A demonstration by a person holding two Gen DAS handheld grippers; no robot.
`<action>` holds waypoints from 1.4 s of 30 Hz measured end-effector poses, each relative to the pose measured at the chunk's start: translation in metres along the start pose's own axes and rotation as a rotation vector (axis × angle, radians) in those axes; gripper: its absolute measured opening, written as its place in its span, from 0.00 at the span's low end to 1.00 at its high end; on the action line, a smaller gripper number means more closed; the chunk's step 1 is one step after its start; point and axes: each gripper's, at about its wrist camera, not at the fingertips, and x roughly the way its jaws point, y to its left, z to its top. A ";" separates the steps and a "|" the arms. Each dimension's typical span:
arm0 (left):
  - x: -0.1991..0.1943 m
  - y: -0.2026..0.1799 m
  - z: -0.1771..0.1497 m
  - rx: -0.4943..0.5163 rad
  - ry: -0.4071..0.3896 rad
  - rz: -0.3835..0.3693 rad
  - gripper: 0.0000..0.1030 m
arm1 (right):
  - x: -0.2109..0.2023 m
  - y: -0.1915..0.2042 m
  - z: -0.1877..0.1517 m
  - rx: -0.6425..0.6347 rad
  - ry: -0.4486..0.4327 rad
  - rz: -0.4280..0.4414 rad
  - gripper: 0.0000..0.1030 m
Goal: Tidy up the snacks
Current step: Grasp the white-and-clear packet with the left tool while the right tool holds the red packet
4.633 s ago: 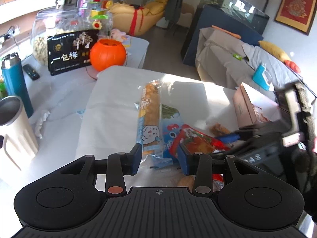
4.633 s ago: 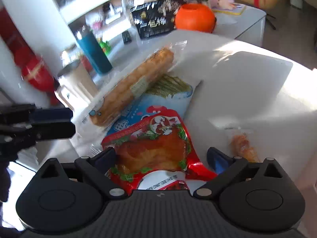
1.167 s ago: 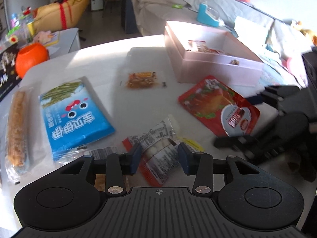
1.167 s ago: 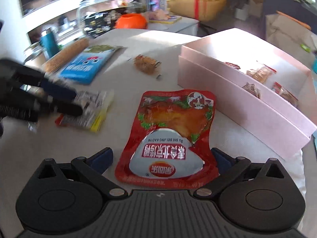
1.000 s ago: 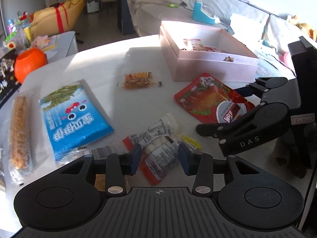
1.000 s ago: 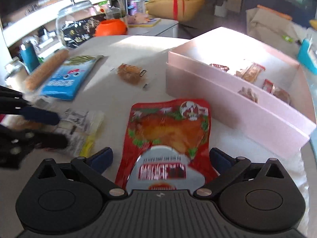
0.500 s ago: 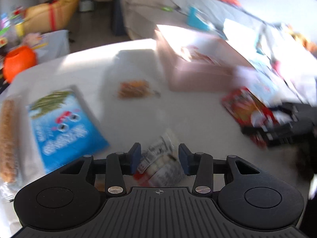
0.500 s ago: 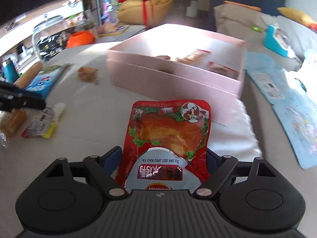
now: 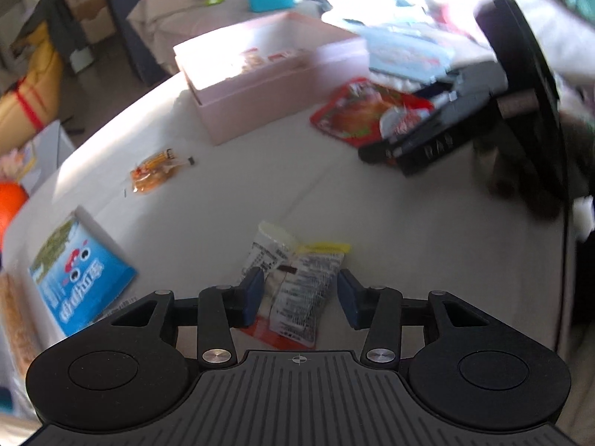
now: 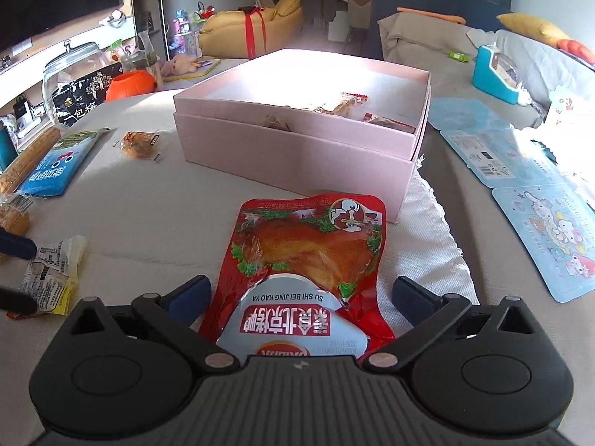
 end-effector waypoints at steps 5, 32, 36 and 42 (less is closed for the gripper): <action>0.012 0.007 0.006 -0.024 -0.009 0.101 0.49 | -0.001 0.001 0.000 0.001 -0.002 -0.002 1.00; 0.013 0.045 0.010 -0.258 -0.027 0.068 0.55 | 0.000 -0.001 0.000 -0.001 -0.003 -0.001 1.00; 0.012 0.039 0.011 -0.226 -0.029 0.062 0.55 | 0.000 -0.001 -0.001 -0.001 -0.003 -0.001 1.00; 0.008 0.036 0.011 -0.204 -0.027 0.077 0.54 | 0.000 -0.001 -0.001 -0.001 -0.004 -0.001 1.00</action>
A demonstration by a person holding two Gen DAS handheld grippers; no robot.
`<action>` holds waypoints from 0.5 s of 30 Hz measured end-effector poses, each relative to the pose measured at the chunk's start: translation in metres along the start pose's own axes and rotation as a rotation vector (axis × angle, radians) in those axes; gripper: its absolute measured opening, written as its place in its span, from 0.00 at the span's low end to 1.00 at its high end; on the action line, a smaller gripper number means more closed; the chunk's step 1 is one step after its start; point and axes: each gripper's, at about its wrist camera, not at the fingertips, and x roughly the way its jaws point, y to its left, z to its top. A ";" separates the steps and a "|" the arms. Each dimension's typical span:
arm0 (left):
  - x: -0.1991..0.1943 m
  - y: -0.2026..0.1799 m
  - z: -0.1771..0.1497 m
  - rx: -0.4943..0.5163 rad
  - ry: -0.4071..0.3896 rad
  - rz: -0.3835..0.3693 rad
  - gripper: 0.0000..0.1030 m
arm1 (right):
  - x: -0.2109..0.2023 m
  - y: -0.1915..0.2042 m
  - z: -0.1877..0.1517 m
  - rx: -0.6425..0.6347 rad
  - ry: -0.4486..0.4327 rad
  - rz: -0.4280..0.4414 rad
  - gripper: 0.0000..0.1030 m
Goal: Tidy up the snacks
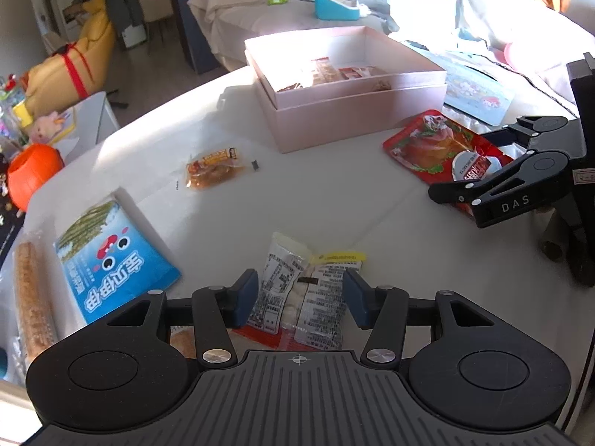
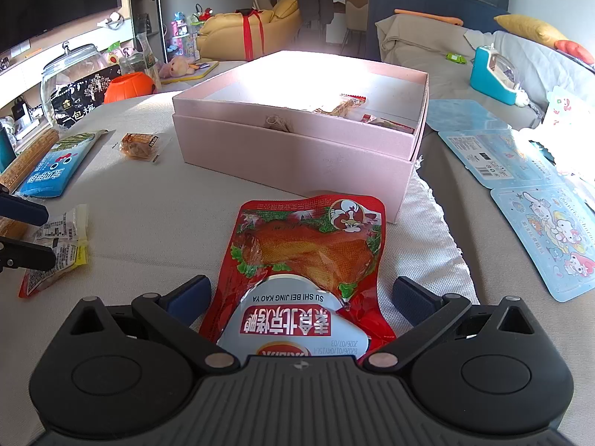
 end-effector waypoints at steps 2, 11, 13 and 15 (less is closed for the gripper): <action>0.002 -0.001 -0.001 0.007 0.009 -0.006 0.55 | 0.000 0.000 0.000 0.000 0.000 0.000 1.00; 0.014 -0.011 -0.004 0.061 0.060 -0.103 0.60 | 0.000 0.000 0.000 -0.001 -0.001 0.000 1.00; 0.013 -0.009 -0.004 0.040 0.056 -0.113 0.60 | 0.000 0.000 0.000 -0.001 -0.001 0.000 1.00; 0.013 -0.006 -0.004 0.022 0.054 -0.106 0.62 | 0.000 0.000 0.000 -0.001 -0.001 0.000 1.00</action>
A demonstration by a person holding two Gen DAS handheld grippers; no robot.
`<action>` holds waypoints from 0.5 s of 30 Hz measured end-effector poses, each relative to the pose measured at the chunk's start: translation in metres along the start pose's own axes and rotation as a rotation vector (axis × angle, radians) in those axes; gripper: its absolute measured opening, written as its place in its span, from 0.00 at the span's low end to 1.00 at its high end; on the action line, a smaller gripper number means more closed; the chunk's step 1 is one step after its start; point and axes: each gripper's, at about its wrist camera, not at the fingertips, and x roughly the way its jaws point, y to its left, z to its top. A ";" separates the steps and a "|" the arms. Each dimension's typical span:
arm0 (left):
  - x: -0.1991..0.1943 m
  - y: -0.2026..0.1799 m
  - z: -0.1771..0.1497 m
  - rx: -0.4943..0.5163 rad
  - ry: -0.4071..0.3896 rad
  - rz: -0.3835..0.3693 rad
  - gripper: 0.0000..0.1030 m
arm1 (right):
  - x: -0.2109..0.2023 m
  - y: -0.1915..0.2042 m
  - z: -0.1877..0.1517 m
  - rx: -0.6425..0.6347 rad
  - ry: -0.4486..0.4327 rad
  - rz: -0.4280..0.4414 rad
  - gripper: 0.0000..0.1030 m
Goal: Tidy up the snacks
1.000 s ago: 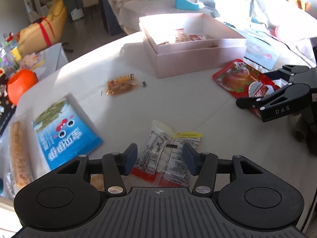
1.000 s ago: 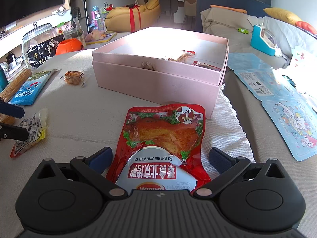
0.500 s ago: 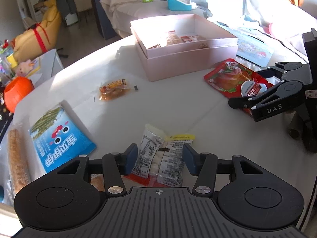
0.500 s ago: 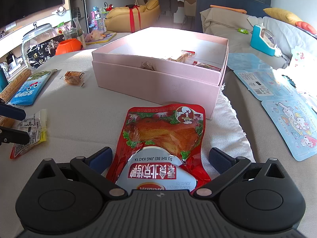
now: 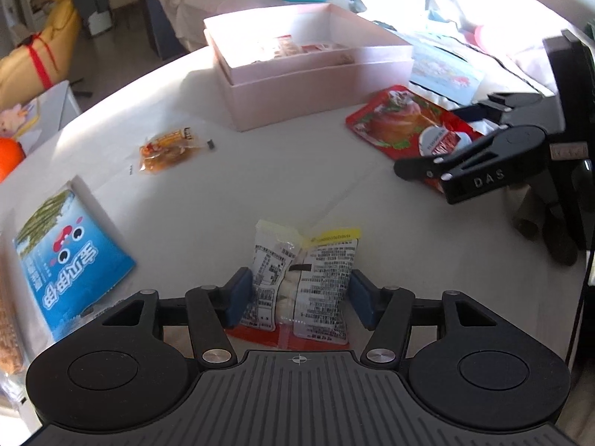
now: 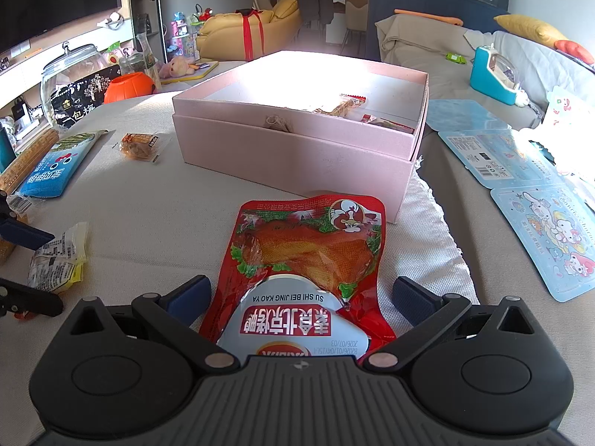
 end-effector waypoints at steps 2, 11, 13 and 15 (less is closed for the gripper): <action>0.002 0.004 0.000 -0.025 0.003 0.036 0.64 | 0.000 0.000 0.000 0.000 0.000 0.000 1.00; 0.007 0.013 -0.006 -0.317 -0.109 0.066 0.73 | -0.004 0.002 0.002 0.001 0.039 -0.004 1.00; 0.007 0.006 -0.008 -0.303 -0.134 0.100 0.73 | -0.006 0.005 0.000 0.000 0.036 -0.012 1.00; 0.008 0.002 -0.010 -0.297 -0.159 0.124 0.73 | -0.005 0.006 0.000 0.003 0.029 -0.014 1.00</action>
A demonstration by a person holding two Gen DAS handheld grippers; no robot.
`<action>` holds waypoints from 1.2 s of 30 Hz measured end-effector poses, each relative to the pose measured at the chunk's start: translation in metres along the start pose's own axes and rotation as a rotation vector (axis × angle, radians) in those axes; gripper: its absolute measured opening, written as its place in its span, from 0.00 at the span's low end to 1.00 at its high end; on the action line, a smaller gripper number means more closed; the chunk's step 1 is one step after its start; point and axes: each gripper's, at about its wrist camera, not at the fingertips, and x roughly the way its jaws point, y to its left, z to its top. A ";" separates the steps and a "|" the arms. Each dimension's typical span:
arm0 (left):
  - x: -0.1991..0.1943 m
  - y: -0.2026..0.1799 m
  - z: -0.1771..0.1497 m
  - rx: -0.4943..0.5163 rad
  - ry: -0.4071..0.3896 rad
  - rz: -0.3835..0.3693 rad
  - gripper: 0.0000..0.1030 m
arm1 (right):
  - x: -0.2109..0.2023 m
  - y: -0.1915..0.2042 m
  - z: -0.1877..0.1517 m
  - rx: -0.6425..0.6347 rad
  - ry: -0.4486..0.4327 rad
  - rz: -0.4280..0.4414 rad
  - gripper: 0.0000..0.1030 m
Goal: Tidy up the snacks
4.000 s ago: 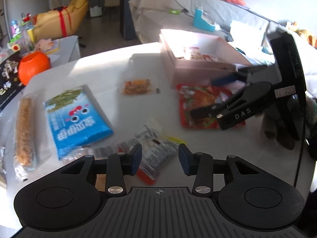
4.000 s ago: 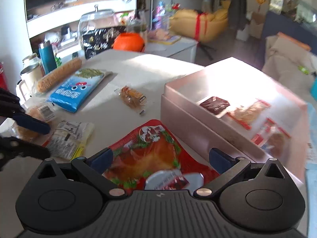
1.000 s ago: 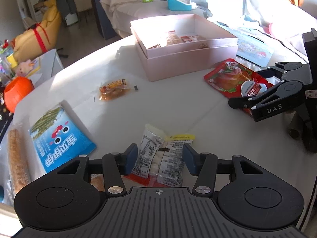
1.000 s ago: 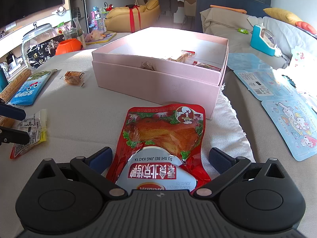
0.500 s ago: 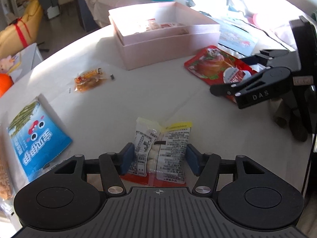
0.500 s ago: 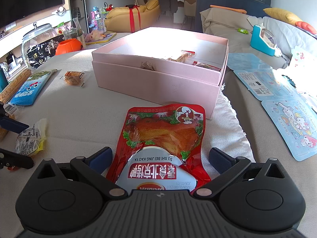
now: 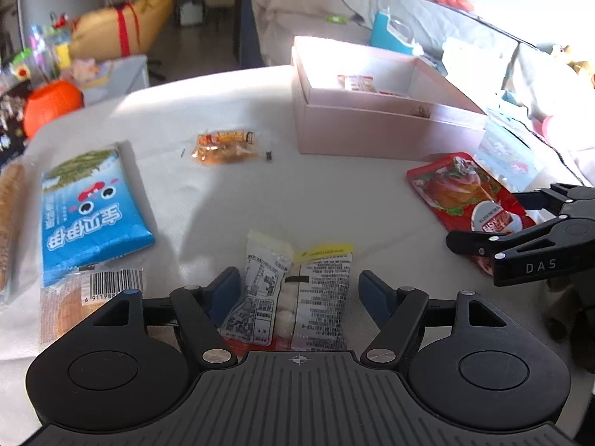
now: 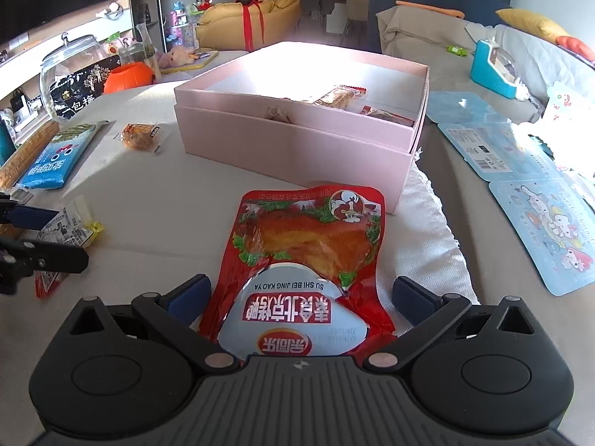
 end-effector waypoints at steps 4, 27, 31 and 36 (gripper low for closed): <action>0.002 -0.002 -0.004 -0.005 -0.047 0.019 0.73 | 0.003 0.003 0.002 -0.012 -0.011 0.002 1.00; 0.001 0.000 -0.011 0.003 -0.089 0.010 0.73 | -0.041 0.003 0.020 -0.054 -0.024 -0.011 0.75; 0.001 -0.001 -0.012 0.005 -0.093 0.015 0.73 | -0.050 0.023 0.013 -0.124 -0.053 0.013 0.90; 0.001 -0.002 -0.013 0.013 -0.095 0.019 0.73 | -0.039 0.058 0.002 -0.272 -0.063 -0.047 0.97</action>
